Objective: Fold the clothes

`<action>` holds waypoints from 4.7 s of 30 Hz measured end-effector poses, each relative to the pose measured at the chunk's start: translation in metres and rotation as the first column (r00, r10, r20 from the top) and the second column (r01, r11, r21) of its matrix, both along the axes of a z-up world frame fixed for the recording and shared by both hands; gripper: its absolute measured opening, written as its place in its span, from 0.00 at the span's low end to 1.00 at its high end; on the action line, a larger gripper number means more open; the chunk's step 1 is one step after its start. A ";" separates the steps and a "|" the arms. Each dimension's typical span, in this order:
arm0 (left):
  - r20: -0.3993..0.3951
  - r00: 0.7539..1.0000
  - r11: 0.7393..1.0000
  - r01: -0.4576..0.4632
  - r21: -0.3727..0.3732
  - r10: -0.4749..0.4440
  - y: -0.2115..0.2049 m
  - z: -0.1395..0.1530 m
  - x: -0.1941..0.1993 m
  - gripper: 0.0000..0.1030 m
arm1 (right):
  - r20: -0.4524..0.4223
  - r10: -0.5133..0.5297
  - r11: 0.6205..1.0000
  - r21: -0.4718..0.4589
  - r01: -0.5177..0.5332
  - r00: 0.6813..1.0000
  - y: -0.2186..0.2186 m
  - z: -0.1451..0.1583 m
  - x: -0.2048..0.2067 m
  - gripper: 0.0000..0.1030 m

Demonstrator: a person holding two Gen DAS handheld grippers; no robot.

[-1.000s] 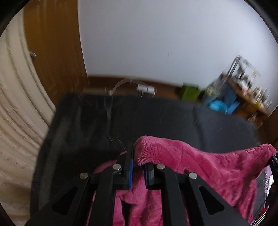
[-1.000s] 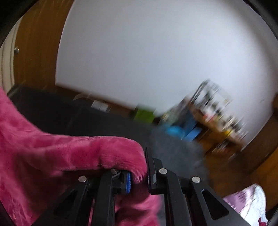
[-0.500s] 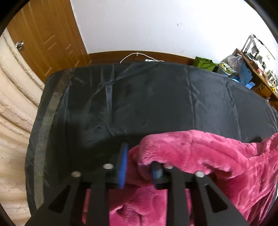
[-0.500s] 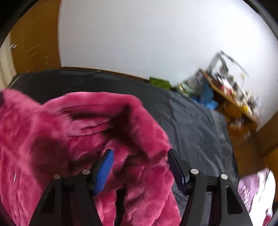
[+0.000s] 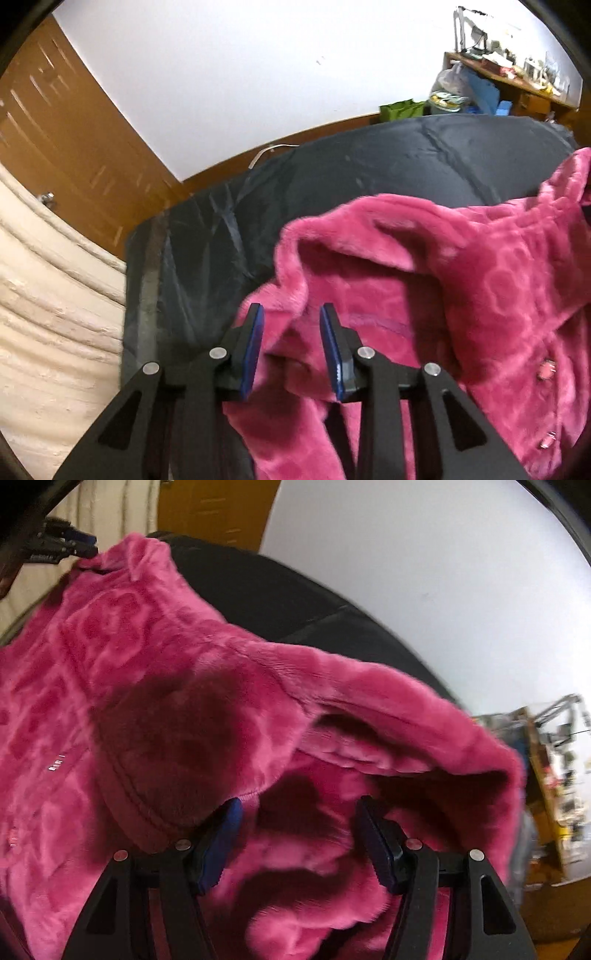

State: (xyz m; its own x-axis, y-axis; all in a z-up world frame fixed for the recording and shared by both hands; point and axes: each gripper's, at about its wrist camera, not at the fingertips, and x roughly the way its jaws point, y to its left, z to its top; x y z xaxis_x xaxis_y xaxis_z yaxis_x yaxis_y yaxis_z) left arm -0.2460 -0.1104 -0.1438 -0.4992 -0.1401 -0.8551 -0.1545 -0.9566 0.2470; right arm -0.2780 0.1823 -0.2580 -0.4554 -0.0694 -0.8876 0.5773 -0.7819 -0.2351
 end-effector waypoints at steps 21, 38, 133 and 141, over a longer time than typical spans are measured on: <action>0.197 0.976 0.910 0.004 0.415 -0.094 0.049 -0.031 -0.129 0.33 | 0.271 -0.105 0.760 -0.598 0.253 0.957 0.040 0.006 -0.093 0.64; 0.108 0.986 0.977 0.108 0.186 -0.129 0.034 -0.020 -0.088 0.34 | 0.065 -0.374 0.816 -0.451 0.361 0.925 0.067 0.059 -0.067 0.64; 0.128 0.782 0.792 -0.609 -0.045 0.609 -0.118 -0.059 0.018 0.69 | -0.051 -0.759 0.621 0.240 0.746 0.649 0.289 -0.005 0.047 0.82; 0.080 0.840 0.844 -0.535 -0.047 0.537 -0.109 -0.030 0.022 0.68 | -0.069 -0.613 0.780 0.099 0.617 0.787 0.209 0.040 0.054 0.82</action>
